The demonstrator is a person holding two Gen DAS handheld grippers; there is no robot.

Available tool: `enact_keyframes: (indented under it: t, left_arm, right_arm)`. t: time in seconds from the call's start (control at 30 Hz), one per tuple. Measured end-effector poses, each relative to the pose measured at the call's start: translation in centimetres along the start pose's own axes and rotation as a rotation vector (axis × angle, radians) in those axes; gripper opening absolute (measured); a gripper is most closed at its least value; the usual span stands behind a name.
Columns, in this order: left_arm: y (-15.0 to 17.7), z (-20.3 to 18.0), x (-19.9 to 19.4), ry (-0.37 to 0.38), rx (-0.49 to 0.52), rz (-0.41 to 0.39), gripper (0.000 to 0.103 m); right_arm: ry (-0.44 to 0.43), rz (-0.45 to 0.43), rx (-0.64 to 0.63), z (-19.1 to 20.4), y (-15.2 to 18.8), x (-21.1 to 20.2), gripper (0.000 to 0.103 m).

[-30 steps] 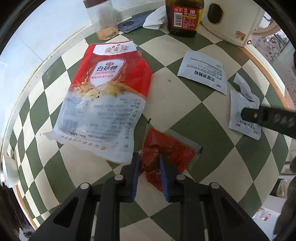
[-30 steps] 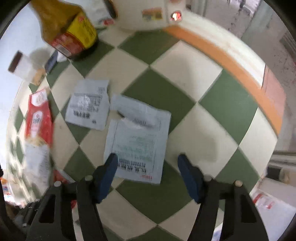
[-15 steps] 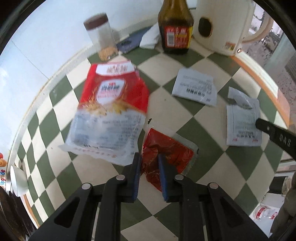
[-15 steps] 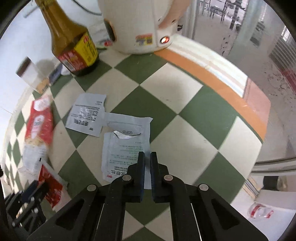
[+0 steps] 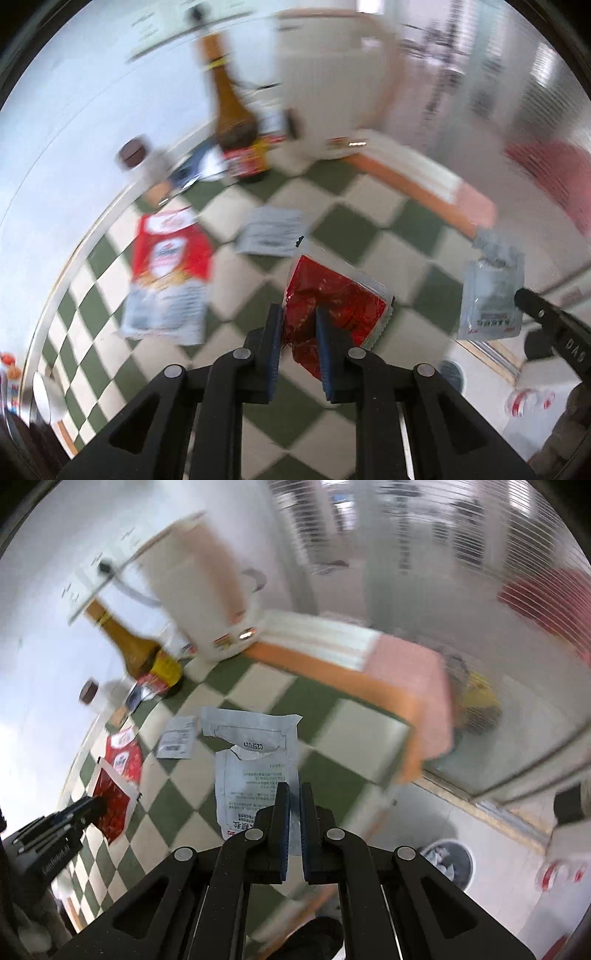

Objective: Collect trash
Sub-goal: 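Carry the red wrapper and white sachet over the white bin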

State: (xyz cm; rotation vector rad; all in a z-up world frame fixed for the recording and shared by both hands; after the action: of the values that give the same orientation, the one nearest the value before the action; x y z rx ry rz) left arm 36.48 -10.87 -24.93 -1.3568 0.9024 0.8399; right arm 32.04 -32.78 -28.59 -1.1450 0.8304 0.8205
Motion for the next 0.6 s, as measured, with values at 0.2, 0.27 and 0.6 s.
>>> enact_keyframes:
  t: [0.2,0.27,0.6]
  left_arm:
    - [3.0,-13.2,-0.9,0.156,0.210,0.045,0.015]
    - [4.8,-17.7,-0.3,0.197,0.268,0.070,0.015]
    - [20.5,-35.3,16.6,0.282,0.437,0.380,0.015]
  right_arm:
    - [0.076,0.007,0.217,-10.6,5.9,-4.9,0.000]
    - [0.118,0.014,0.301,-15.5,9.6,-5.7,0.000]
    - [0.172,0.152,0.655,-33.4,28.4,3.1,0.000]
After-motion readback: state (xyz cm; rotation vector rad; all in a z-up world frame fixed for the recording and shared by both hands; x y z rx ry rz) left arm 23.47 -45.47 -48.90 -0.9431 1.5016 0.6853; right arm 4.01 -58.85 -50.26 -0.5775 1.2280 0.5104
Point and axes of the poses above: each gripper's, at about its wrist camera, not at the fingertips, and x roughly the way its jaws point, z to its left, y to its underside, the point moved 6 cm from there along x, roughly the way its jaws point, and after that the axes turned 7 degrees about -x, right-handed, at the moved point
